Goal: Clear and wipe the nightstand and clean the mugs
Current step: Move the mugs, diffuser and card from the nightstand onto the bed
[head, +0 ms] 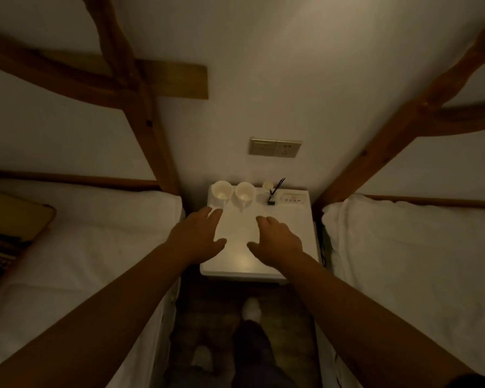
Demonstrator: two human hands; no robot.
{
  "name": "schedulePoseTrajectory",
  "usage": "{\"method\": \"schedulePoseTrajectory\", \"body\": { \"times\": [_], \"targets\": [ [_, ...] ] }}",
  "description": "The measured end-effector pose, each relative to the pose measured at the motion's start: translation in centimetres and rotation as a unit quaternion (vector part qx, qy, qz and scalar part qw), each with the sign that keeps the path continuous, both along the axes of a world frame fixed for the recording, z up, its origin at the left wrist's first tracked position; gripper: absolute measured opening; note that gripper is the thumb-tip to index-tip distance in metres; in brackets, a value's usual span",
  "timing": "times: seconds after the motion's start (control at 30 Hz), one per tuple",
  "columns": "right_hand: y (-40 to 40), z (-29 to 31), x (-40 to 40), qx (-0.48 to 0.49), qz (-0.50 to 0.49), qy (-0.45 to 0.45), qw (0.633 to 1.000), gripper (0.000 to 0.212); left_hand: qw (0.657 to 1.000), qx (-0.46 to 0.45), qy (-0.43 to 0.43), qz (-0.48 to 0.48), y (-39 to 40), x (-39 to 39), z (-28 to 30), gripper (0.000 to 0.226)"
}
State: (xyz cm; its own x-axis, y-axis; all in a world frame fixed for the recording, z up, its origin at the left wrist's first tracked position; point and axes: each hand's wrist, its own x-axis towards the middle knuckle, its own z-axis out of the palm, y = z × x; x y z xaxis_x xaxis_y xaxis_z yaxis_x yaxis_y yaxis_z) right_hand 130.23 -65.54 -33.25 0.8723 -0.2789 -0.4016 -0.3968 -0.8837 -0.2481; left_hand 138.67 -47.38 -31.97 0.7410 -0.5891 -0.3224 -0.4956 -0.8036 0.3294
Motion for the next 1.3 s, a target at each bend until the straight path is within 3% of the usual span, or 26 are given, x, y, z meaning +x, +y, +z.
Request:
{"method": "schedulePoseTrajectory", "body": {
  "times": [0.23,0.5,0.73,0.83,1.07,1.3],
  "targets": [
    [-4.7,-5.7,10.0,0.047,0.025,0.029,0.998,0.069,0.999,0.034,0.001,0.034,-4.4,7.1,-6.1,0.072],
    [-7.1,-16.8,17.7,-0.008,0.081,0.039,0.996,0.070,0.999,0.045,-0.011,0.024,-9.8,15.1,-17.2,0.078],
    [-7.3,-25.6,23.0,-0.005,0.025,0.048,0.999,0.093,0.995,0.052,-0.075,0.030,-12.0,19.5,-26.7,0.093],
    [-7.3,-28.0,24.3,-0.003,0.005,0.048,0.999,0.096,0.997,0.049,-0.060,0.030,-12.5,20.8,-29.3,0.091],
    [-8.4,-29.6,24.9,-0.012,0.014,-0.016,1.000,0.075,0.999,0.006,-0.044,0.025,-12.9,21.9,-30.9,0.074],
    [-7.9,-28.0,24.5,-0.022,0.031,-0.012,0.999,0.074,0.998,0.018,-0.009,0.060,-11.4,21.1,-29.6,0.072]
  ]
}}
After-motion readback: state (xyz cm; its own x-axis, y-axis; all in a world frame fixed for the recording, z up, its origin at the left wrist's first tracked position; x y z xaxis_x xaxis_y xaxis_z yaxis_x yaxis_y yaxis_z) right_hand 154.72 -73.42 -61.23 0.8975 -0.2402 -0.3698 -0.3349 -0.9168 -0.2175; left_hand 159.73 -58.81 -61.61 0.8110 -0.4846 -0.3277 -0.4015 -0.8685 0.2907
